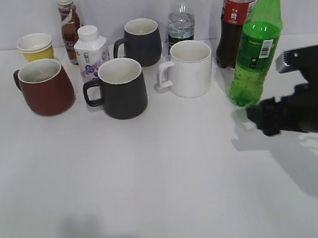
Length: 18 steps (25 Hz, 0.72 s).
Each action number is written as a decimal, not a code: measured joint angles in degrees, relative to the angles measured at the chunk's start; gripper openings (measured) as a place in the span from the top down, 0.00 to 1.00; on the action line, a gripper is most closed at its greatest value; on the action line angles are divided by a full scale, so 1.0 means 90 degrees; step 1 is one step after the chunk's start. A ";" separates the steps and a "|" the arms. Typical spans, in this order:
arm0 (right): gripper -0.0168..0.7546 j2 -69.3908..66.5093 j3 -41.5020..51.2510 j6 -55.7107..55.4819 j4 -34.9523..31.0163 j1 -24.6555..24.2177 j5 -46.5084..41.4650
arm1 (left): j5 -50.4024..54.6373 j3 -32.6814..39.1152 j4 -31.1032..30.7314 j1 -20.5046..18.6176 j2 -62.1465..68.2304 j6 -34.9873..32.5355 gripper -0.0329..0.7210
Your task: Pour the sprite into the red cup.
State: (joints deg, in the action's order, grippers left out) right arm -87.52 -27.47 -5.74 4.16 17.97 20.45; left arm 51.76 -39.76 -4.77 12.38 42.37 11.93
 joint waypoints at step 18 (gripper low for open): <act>0.22 0.5381 -0.0417 -0.0005 -0.0271 0.0007 -0.8804 | 0.1482 0.0486 0.0530 0.0003 -0.1756 -0.1279 0.61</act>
State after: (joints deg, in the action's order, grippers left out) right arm -39.09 -31.23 -5.78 1.72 18.04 -58.78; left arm 65.09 -35.38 0.00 12.40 26.56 0.42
